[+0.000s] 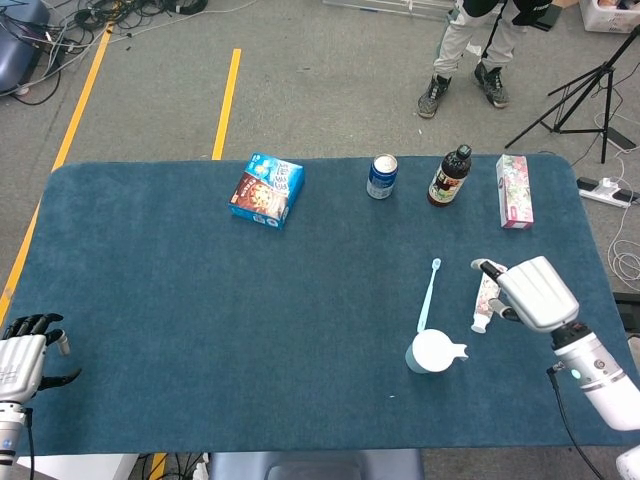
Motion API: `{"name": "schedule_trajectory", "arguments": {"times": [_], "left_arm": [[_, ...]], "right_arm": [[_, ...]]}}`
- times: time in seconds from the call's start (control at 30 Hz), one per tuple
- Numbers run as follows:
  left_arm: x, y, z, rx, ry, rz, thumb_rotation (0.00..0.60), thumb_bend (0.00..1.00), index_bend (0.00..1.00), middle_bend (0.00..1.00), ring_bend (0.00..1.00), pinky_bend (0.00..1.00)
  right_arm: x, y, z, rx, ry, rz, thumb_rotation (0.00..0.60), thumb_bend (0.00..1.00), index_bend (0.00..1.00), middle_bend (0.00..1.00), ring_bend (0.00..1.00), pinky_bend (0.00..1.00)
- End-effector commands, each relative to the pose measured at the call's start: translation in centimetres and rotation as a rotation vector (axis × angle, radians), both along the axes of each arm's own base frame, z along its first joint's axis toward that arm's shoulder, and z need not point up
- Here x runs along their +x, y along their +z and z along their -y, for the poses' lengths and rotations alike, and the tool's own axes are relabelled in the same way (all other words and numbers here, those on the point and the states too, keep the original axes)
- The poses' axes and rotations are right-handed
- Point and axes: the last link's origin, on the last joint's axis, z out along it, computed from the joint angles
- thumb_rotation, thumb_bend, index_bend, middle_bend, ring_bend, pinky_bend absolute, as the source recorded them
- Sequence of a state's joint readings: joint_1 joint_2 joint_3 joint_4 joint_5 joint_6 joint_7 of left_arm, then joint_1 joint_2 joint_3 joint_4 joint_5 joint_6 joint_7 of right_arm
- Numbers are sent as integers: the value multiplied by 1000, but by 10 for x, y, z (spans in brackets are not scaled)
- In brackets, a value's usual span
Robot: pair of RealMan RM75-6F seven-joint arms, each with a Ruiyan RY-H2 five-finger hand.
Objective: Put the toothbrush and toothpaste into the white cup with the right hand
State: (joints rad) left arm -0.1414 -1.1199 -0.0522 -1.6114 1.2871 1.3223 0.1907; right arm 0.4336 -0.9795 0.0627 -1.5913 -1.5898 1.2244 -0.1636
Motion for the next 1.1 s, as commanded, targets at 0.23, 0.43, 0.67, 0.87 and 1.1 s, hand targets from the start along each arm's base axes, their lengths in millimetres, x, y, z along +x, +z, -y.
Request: {"name": "schedule_trajectory", "arguments": {"times": [0.23, 0.43, 0.67, 0.87, 1.1], "left_arm": [[0, 1, 0, 0, 0, 2, 600, 0, 584, 247, 181, 162], [0, -1, 0, -2, 1, -1, 600, 0, 584, 247, 181, 166], [-1, -2, -1, -8, 9, -2, 600, 0, 584, 247, 181, 170], [-1, -3, -1, -10, 9, -4, 600, 0, 584, 247, 182, 174], [-2, -2, -1, -7, 12, -5, 600, 0, 584, 247, 182, 180]], "right_arm": [[-15, -14, 22, 28, -41, -38, 600, 144, 347, 961, 1000, 1000], [-28, -29, 29, 68, -48, -90, 600, 144, 348, 941, 988, 1000], [-40, -50, 36, 119, -69, -114, 600, 144, 347, 919, 963, 1000], [-42, -66, 43, 151, -44, -143, 600, 145, 362, 833, 894, 993], [-42, -81, 51, 182, -1, -155, 600, 143, 373, 650, 738, 861]]}}
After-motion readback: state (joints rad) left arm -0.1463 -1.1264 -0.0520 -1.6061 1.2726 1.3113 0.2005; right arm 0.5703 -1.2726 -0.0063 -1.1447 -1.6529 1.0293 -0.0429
